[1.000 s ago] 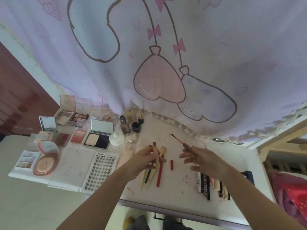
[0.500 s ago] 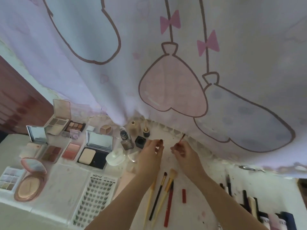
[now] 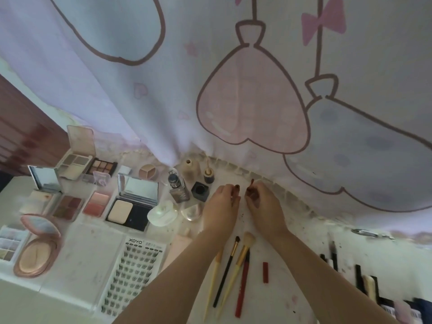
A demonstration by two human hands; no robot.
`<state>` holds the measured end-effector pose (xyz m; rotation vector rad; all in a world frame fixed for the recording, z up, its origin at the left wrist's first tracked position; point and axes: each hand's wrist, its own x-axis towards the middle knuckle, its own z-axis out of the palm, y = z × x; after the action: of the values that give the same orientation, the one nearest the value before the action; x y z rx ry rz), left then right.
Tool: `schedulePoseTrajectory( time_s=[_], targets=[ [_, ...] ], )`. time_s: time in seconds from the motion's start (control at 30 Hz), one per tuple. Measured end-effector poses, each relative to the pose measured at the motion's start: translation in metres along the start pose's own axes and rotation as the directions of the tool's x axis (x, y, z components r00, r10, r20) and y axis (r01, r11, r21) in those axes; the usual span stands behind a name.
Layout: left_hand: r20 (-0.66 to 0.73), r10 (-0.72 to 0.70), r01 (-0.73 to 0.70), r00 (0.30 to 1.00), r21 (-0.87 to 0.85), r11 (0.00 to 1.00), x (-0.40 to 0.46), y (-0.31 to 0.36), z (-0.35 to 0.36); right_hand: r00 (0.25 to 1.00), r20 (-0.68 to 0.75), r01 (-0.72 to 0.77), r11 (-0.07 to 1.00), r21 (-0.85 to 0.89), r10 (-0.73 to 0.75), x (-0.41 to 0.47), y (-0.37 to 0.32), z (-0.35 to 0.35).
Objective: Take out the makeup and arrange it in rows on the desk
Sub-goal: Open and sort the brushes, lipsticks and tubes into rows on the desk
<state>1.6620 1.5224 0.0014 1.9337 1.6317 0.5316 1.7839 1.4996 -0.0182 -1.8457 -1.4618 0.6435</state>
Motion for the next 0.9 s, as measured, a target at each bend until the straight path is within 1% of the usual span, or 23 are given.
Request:
schedulePoseTrajectory(
  time_s=[0.13, 0.2, 0.27, 0.33, 0.37, 0.4, 0.43, 0.47, 0.5, 0.53, 0.57, 0.6, 0.63, 0.7, 0.77, 0.83, 0.9],
  targets=[
    [0.021, -0.009, 0.009, 1.0, -0.003, 1.0, 0.0, 0.002, -0.002, 1.0, 0.021, -0.013, 1.0, -0.001, 0.013, 0.001, 0.0, -0.002],
    [0.045, -0.064, 0.066, 0.997, -0.04, 0.997, -0.008, 0.004, -0.006, 0.995, 0.059, -0.079, 0.997, 0.015, 0.078, -0.001, -0.003, -0.01],
    [0.028, -0.102, 0.104, 0.994, -0.079, 0.991, -0.025, 0.007, -0.013, 0.986, 0.092, -0.141, 0.99, 0.023, 0.138, -0.006, -0.006, -0.028],
    [-0.046, -0.107, 0.099, 0.993, -0.143, 0.985, -0.05, 0.014, -0.022, 0.971, 0.162, -0.181, 0.984, 0.0, 0.178, -0.016, -0.004, -0.055],
    [-0.055, -0.109, 0.098, 0.993, -0.177, 0.979, -0.066, 0.02, -0.024, 0.953, 0.218, -0.212, 0.977, -0.012, 0.209, -0.023, -0.001, -0.071],
    [-0.02, -0.106, 0.1, 0.994, -0.207, 0.973, -0.082, 0.031, -0.025, 0.927, 0.28, -0.255, 0.967, -0.022, 0.251, -0.031, 0.003, -0.088],
    [0.064, -0.084, 0.096, 0.994, -0.213, 0.972, -0.099, 0.043, -0.021, 0.895, 0.334, -0.299, 0.953, -0.038, 0.294, -0.041, 0.006, -0.104],
    [0.18, -0.034, 0.068, 0.983, -0.186, 0.98, -0.115, 0.056, -0.013, 0.865, 0.372, -0.336, 0.939, -0.071, 0.337, -0.052, 0.008, -0.119],
    [0.299, 0.032, 0.011, 0.954, -0.138, 0.99, -0.128, 0.067, -0.001, 0.838, 0.393, -0.36, 0.924, -0.125, 0.38, -0.062, 0.01, -0.13],
    [0.409, 0.076, -0.047, 0.909, -0.081, 0.996, -0.139, 0.077, 0.013, 0.815, 0.399, -0.375, 0.908, -0.188, 0.42, -0.071, 0.012, -0.138],
    [0.491, 0.077, -0.076, 0.868, -0.021, 0.997, -0.147, 0.084, 0.027, 0.804, 0.394, -0.37, 0.893, -0.257, 0.446, -0.079, 0.013, -0.143],
    [0.539, 0.054, -0.084, 0.841, 0.031, 0.996, -0.15, 0.089, 0.039, 0.808, 0.377, -0.34, 0.881, -0.329, 0.453, -0.084, 0.016, -0.145],
    [0.552, 0.024, -0.085, 0.833, 0.085, 0.993, -0.15, 0.092, 0.048, 0.82, 0.357, -0.301, 0.869, -0.393, 0.446, -0.087, 0.018, -0.145],
    [0.548, -0.028, -0.096, 0.836, 0.197, 0.976, -0.147, 0.098, 0.06, 0.844, 0.328, -0.248, 0.852, -0.461, 0.424, -0.091, 0.018, -0.143],
    [0.534, -0.05, -0.114, 0.844, 0.27, 0.956, -0.145, 0.101, 0.066, 0.855, 0.321, -0.23, 0.852, -0.471, 0.408, -0.093, 0.018, -0.14],
    [0.518, -0.06, -0.115, 0.853, 0.299, 0.947, -0.142, 0.101, 0.071, 0.859, 0.318, -0.234, 0.859, -0.455, 0.402, -0.094, 0.019, -0.137],
    [0.494, -0.087, -0.083, 0.865, 0.313, 0.946, -0.14, 0.1, 0.072, 0.863, 0.318, -0.228, 0.864, -0.449, 0.393, -0.095, 0.02, -0.136]
  ],
)
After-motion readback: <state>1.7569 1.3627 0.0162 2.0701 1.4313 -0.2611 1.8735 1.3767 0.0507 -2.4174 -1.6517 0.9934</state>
